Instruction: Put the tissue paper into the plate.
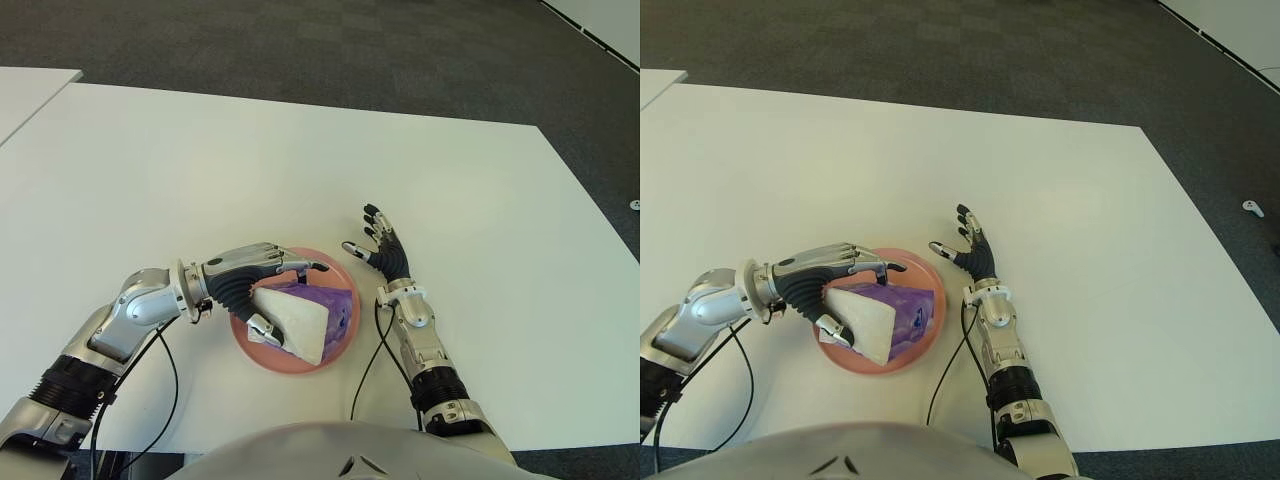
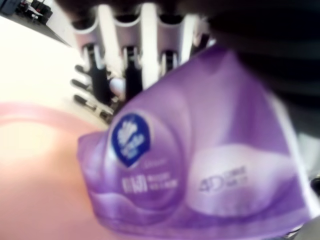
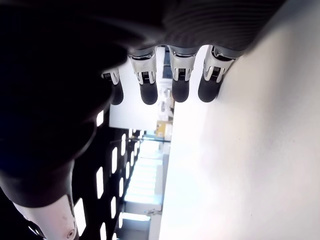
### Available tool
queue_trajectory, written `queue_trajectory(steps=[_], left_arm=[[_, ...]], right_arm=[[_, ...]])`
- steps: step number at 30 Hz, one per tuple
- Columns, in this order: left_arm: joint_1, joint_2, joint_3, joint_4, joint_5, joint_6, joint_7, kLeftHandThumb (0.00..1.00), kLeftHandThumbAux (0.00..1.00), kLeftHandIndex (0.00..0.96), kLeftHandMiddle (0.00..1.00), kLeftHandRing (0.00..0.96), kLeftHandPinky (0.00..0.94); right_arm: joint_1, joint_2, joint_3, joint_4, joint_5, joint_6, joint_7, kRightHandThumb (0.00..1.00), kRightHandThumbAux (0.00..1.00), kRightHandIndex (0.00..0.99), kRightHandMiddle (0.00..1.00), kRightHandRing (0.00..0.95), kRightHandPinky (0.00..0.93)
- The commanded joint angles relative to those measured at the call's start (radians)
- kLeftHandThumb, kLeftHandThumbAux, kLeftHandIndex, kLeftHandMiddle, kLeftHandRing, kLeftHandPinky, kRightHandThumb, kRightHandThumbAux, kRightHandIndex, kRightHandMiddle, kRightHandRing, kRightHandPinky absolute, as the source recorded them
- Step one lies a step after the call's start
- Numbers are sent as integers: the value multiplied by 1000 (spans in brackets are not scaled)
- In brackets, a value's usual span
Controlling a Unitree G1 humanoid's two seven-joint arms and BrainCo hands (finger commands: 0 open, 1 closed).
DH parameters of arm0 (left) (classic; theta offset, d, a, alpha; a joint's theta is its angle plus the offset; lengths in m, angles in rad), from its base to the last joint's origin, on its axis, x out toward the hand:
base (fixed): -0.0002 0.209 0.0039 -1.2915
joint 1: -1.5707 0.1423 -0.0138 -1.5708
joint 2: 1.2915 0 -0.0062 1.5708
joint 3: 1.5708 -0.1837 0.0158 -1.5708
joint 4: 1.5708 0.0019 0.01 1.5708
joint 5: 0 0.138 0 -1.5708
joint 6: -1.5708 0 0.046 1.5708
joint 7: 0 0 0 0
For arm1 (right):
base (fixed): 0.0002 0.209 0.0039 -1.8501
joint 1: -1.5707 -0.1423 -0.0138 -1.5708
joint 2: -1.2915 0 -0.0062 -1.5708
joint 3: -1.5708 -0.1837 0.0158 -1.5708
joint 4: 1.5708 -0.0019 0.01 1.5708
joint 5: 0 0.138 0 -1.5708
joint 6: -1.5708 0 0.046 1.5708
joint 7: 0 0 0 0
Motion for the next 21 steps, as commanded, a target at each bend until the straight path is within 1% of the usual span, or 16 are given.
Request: queue_trajectory(steps=[1, 5, 9, 17, 21], left_arm=[[-8, -3, 9, 56, 106, -39, 61, 337, 257, 1, 1, 1, 1], [-11, -5, 6, 70, 141, -55, 99, 332, 232, 0, 0, 0, 0], [-11, -5, -1, 80, 162, -60, 122, 316, 229, 0, 0, 0, 0], [-8, 6, 0, 50, 174, -34, 118, 273, 246, 0, 0, 0, 0], [-5, 2, 4, 43, 202, -19, 132, 263, 249, 0, 0, 0, 0]], right_arm=[[76, 2, 11, 34, -12, 122, 5, 0, 760, 0, 0, 0, 0], [79, 1, 11, 23, -9, 135, 5, 0, 752, 0, 0, 0, 0], [77, 3, 11, 28, -9, 133, 2, 0, 755, 0, 0, 0, 0], [81, 1, 10, 14, -7, 145, 2, 0, 763, 0, 0, 0, 0], [81, 1, 10, 11, -6, 150, 3, 0, 760, 0, 0, 0, 0]])
